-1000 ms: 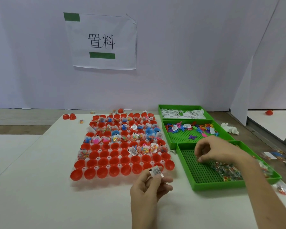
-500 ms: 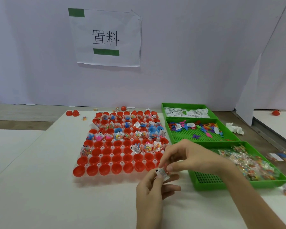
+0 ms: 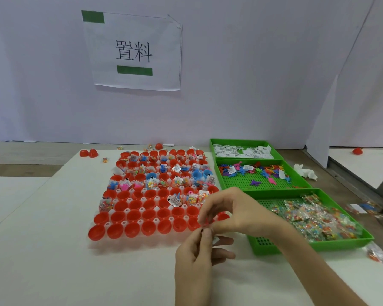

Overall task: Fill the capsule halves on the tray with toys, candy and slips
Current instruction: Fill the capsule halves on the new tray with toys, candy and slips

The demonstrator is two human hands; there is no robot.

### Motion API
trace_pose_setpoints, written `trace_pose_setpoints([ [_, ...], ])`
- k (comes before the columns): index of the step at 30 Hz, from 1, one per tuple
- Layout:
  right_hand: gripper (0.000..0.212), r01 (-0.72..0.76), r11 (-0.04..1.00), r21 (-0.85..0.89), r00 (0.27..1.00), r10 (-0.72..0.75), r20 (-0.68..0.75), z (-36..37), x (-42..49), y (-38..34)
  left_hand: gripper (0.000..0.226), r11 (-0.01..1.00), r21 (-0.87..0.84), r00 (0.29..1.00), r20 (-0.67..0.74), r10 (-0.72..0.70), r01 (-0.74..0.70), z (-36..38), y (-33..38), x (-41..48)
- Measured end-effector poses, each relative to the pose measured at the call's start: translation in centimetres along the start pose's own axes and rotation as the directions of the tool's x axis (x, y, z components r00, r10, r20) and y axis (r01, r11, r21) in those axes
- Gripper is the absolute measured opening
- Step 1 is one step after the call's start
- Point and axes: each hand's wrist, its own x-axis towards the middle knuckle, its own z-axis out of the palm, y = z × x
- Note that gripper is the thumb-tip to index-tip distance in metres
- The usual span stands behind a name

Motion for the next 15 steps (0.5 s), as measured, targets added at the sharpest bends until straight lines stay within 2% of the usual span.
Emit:
trace_pose_setpoints([
  [6,0.015,-0.005,0.998,0.064,0.988,0.014,-0.153,0.6,0.1,0.1,0.028,0.999,0.015,0.999,0.038,0.032,-0.033,0.2,0.3,-0.3],
  [8,0.012,-0.012,0.999,0.05,0.987,0.02,-0.161,0.5,0.1,0.0,0.027,0.999,0.029,0.998,0.043,0.039,-0.04,0.3,0.4,-0.4],
  [10,0.008,-0.036,0.999,0.006,0.97,0.037,-0.24,-0.1,0.1,0.1,0.026,0.999,0.019,0.999,0.035,0.029,-0.03,0.3,0.5,-0.5],
  [12,0.007,-0.107,0.994,-0.021,0.905,0.089,-0.416,-1.7,0.2,0.6,0.025,1.0,0.008,0.999,0.033,0.003,-0.004,0.2,0.6,-0.4],
  [15,0.006,-0.276,0.961,-0.02,0.747,0.201,-0.634,-5.0,0.5,2.2,0.023,1.0,-0.003,0.999,0.031,-0.018,0.018,0.3,0.7,-0.4],
])
